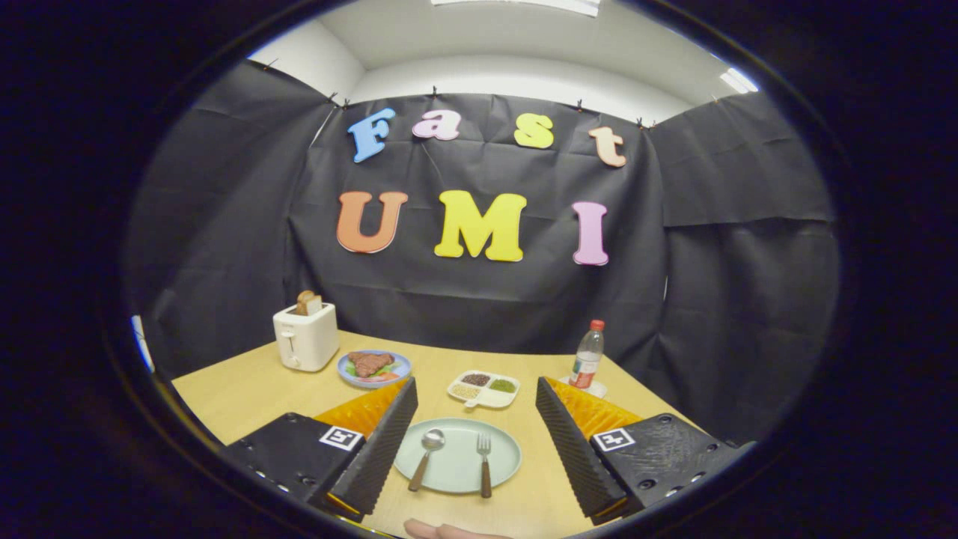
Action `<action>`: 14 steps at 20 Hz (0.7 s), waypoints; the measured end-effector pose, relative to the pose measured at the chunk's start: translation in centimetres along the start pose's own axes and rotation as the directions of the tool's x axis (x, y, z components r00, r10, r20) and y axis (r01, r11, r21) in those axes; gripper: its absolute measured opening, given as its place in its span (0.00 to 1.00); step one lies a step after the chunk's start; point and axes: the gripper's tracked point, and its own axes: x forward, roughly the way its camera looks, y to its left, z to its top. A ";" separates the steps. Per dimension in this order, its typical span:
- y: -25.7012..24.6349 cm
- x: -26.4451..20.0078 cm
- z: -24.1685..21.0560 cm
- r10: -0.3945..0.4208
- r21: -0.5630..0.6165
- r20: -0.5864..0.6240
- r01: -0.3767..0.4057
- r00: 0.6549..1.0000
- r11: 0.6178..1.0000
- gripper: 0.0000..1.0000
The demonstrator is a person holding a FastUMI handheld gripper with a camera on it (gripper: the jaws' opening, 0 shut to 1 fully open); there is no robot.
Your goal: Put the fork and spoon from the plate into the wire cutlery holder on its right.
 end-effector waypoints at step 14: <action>-3.7 8.6 -10.9 -0.033 -0.016 -0.463 0.028 0.886 0.999 0.95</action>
